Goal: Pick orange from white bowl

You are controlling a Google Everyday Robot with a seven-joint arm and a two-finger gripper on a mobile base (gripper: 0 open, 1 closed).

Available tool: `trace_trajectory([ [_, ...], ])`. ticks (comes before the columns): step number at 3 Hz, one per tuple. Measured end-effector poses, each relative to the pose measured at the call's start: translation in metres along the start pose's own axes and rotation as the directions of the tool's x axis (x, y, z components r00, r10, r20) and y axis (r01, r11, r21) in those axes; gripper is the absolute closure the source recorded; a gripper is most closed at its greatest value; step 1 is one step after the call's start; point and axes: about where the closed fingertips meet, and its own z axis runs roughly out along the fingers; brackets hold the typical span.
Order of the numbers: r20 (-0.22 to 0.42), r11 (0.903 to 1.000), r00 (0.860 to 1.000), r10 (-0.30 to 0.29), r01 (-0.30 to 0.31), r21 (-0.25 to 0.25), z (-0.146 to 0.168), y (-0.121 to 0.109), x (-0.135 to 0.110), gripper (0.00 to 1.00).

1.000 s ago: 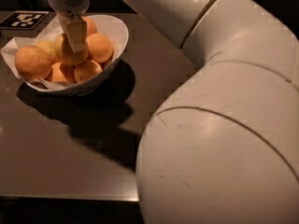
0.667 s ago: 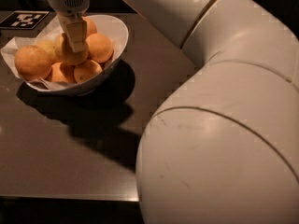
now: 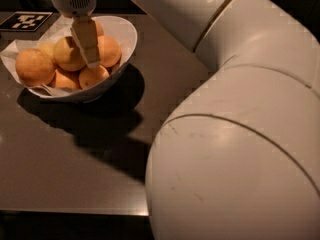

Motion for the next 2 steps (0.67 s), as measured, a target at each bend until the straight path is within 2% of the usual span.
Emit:
trace_trajectory([
  [1,0.011,0.9999,1.0,0.012,-0.012,0.01,0.0007,-0.0011,-0.0003,0.0],
  [2,0.005,0.9996,1.0,0.017,-0.017,-0.022,0.0068,-0.0036,-0.0012,0.0],
])
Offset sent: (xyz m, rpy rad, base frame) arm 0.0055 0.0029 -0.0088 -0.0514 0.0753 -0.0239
